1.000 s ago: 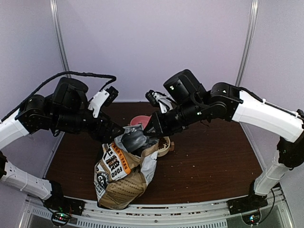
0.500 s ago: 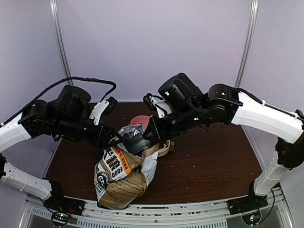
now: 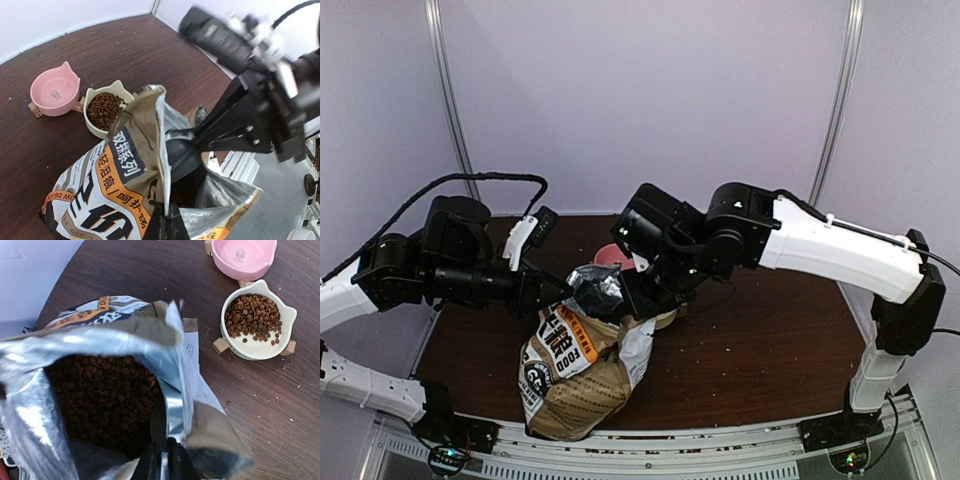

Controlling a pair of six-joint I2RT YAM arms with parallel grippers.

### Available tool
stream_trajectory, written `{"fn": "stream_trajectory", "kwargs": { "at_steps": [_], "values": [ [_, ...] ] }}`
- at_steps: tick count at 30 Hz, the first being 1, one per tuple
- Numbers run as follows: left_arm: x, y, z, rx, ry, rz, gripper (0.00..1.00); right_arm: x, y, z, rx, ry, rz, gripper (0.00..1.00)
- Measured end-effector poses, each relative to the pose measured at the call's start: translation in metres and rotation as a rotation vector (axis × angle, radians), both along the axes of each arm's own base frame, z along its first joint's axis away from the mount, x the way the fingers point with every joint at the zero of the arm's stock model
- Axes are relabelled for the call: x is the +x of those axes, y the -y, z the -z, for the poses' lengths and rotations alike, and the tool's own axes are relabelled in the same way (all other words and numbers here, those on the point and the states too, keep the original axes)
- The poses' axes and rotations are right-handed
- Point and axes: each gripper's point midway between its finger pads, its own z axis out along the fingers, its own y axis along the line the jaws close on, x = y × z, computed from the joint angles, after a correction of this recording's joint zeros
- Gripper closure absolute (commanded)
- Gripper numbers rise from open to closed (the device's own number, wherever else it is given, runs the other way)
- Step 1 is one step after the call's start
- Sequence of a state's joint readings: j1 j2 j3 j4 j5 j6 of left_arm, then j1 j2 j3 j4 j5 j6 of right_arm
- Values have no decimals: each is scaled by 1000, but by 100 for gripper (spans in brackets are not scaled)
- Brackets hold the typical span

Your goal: Serve the pet food

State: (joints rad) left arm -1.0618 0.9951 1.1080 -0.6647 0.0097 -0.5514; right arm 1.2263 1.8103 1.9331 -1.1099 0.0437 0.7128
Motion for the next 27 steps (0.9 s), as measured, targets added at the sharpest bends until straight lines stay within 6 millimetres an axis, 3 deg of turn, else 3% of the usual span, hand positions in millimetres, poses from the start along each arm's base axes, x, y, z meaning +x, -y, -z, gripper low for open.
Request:
{"fn": "stream_trajectory", "kwargs": {
  "at_steps": [4,8,18,27],
  "values": [
    [1,7,-1,-31,16,15,100,3,-17,38,-58,-49,17,100],
    [3,12,6,-40,29,24,100,5,-38,55,-50,-84,24,100],
    [6,33,23,-48,15,67,100,1,-48,75,120,-189,76,100],
    [10,30,34,-26,-4,55,100,8,-78,85,321,-274,70,100]
  ]
}}
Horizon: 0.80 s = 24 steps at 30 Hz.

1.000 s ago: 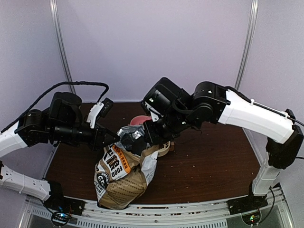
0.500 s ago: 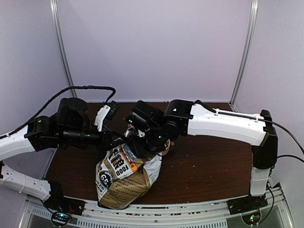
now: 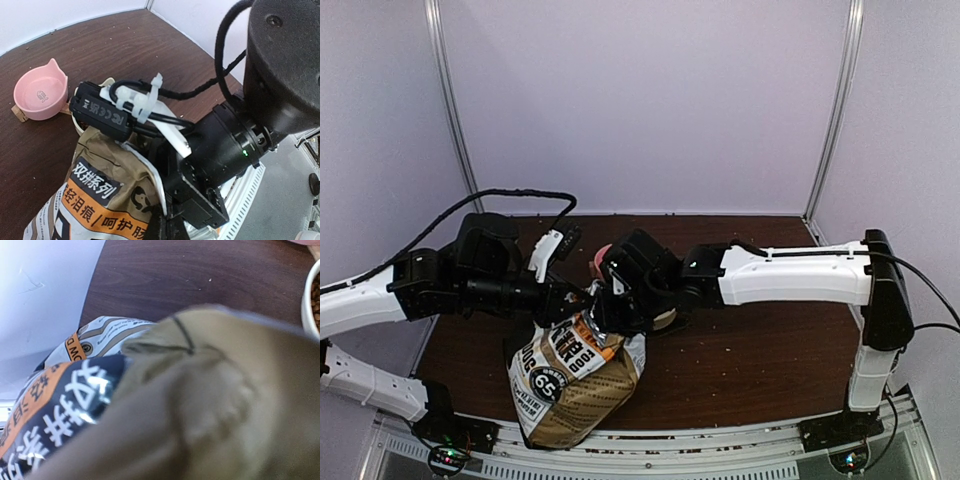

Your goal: Serve the pet food

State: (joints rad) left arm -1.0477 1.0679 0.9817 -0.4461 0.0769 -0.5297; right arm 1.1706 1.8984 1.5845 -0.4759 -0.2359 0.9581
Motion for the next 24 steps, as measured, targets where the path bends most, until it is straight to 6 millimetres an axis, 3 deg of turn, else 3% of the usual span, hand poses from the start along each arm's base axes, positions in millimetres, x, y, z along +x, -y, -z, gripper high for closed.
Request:
{"fn": "stream_trajectory", "kwargs": {
  "at_steps": [7,11,17,24],
  "values": [
    [-1,-17,-8,-3,25,-43,100,2,-11,-7,120,-40,2,100],
    [-6,-31,-21,-25,51,-59,100,-4,-8,-32,218,-53,0,100],
    [-12,-52,-30,-15,65,-86,100,-20,9,-88,404,-66,-13,100],
    [-19,-70,-37,-21,80,-103,100,-25,27,-97,488,-99,19,100]
  ]
}}
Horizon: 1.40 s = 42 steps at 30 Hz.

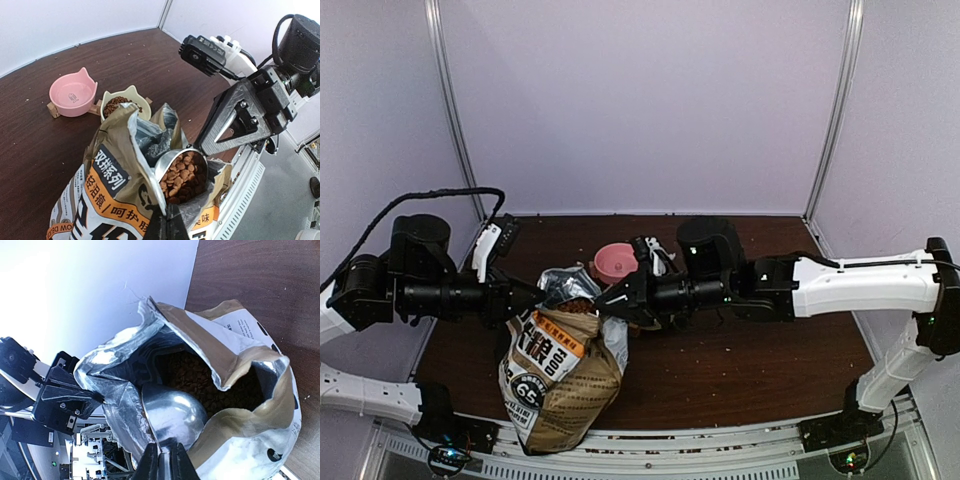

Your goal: Serve the pet food

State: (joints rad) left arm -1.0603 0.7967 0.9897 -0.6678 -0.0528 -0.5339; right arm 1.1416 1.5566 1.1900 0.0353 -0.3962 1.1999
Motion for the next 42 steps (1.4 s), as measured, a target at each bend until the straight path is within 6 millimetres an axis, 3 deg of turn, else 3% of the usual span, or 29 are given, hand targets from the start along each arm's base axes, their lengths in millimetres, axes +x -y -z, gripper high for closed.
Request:
{"fn": "stream_trajectory", "kwargs": {
  "at_steps": [8,16,30,36,39,42],
  "values": [
    [-4,-7,-3,-8,4,0,100,4,12,-3,96,-58,48,100],
    [-6,-14,-4,-4,8,-11,100,11,28,-18,178,-110,112,100],
    [-5,-16,-3,-4,5,-24,100,14,31,-10,166,-164,136,100],
    [-4,-16,-3,-5,4,-27,100,18,17,-14,95,-123,127,100],
    [-2,-16,-3,-1,6,-34,100,21,-3,-22,-15,-16,120,100],
    [-2,-16,-3,0,6,-39,100,17,-7,-19,-113,55,118,100]
  ]
}}
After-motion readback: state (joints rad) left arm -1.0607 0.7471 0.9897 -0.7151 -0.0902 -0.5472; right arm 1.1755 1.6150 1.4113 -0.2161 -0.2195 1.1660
